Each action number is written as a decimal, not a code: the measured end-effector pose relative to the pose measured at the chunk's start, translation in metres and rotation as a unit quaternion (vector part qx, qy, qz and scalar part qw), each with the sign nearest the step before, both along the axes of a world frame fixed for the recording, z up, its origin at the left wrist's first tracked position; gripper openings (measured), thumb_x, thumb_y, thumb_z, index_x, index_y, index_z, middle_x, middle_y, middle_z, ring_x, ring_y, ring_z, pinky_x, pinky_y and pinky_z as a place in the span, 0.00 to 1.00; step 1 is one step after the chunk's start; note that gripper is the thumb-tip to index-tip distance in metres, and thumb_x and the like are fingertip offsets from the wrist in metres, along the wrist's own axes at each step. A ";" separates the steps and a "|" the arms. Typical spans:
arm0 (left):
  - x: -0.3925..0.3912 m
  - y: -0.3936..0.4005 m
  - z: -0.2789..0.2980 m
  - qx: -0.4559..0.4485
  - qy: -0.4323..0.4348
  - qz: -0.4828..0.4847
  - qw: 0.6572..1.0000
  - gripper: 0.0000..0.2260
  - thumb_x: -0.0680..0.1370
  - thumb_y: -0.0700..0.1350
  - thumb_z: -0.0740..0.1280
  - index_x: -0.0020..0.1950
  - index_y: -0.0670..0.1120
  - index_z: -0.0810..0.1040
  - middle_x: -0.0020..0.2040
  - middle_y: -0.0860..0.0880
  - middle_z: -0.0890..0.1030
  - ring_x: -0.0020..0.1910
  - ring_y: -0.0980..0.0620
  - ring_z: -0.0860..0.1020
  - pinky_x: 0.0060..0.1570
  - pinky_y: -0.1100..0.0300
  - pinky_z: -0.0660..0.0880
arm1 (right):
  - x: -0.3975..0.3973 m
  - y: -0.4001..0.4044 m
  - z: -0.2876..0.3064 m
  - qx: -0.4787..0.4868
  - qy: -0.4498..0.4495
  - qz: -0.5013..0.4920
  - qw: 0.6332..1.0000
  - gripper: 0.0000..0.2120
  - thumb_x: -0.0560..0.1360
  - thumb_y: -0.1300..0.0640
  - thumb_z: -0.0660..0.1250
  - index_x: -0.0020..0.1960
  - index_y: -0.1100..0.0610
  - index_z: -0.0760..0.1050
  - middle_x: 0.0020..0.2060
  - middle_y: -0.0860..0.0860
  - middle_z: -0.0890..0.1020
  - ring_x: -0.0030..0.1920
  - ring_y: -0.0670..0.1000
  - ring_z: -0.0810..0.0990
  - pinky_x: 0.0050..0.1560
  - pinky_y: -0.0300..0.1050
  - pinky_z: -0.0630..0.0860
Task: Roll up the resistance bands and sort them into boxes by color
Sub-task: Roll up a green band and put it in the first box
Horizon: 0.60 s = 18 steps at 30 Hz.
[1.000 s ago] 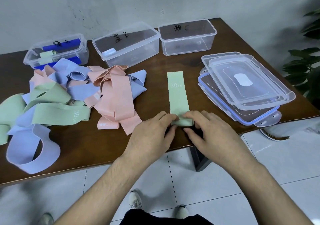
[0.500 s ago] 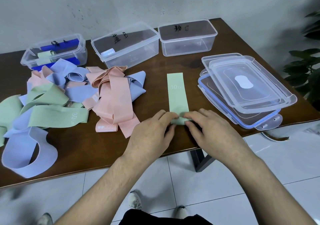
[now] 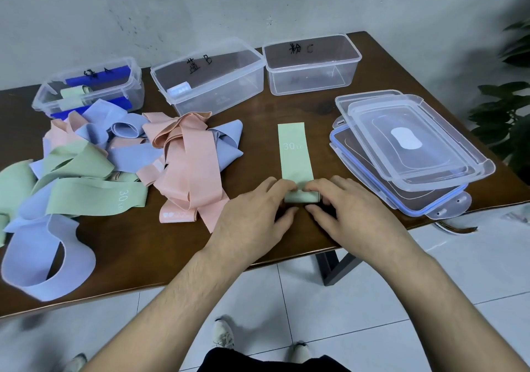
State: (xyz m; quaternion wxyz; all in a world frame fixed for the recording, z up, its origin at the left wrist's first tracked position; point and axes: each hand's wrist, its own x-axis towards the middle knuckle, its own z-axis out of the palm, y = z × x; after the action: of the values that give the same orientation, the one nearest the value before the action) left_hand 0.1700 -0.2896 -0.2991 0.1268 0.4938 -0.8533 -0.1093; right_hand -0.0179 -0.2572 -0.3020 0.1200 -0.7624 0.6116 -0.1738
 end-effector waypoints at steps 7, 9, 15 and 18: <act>-0.002 -0.008 0.004 -0.002 -0.004 -0.007 1.000 0.12 0.82 0.53 0.61 0.65 0.55 0.73 0.53 0.57 0.74 0.44 0.52 0.78 0.37 0.57 0.76 | 0.000 -0.009 0.003 0.006 -0.005 0.000 1.000 0.15 0.81 0.48 0.62 0.68 0.45 0.72 0.47 0.44 0.73 0.50 0.47 0.72 0.47 0.38 0.68; 0.000 -0.005 0.005 -0.001 -0.005 -0.011 1.000 0.13 0.82 0.53 0.60 0.66 0.55 0.72 0.54 0.57 0.74 0.45 0.52 0.78 0.37 0.57 0.76 | 0.000 -0.005 0.004 0.005 -0.002 0.007 1.000 0.15 0.81 0.48 0.62 0.67 0.46 0.73 0.46 0.43 0.73 0.49 0.46 0.71 0.47 0.38 0.68; 0.007 0.021 0.004 0.007 -0.012 -0.024 1.000 0.13 0.82 0.55 0.58 0.66 0.56 0.72 0.54 0.59 0.75 0.41 0.57 0.72 0.33 0.68 0.64 | 0.001 0.017 0.008 0.017 0.004 0.028 0.999 0.13 0.81 0.48 0.62 0.65 0.46 0.74 0.43 0.42 0.71 0.46 0.46 0.69 0.45 0.37 0.63; 0.009 0.024 0.002 0.001 -0.001 -0.022 1.000 0.14 0.82 0.55 0.59 0.66 0.57 0.73 0.52 0.58 0.75 0.42 0.57 0.74 0.34 0.67 0.64 | 0.002 0.020 0.008 0.025 0.002 0.033 0.999 0.14 0.82 0.48 0.61 0.66 0.45 0.73 0.44 0.42 0.71 0.47 0.46 0.71 0.45 0.37 0.63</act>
State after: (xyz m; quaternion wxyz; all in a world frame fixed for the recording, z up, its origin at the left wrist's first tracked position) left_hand 0.1791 -0.2652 -0.2967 0.1232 0.4755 -0.8638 -0.1124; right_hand -0.0164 -0.2374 -0.2944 0.1436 -0.7791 0.5908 -0.1529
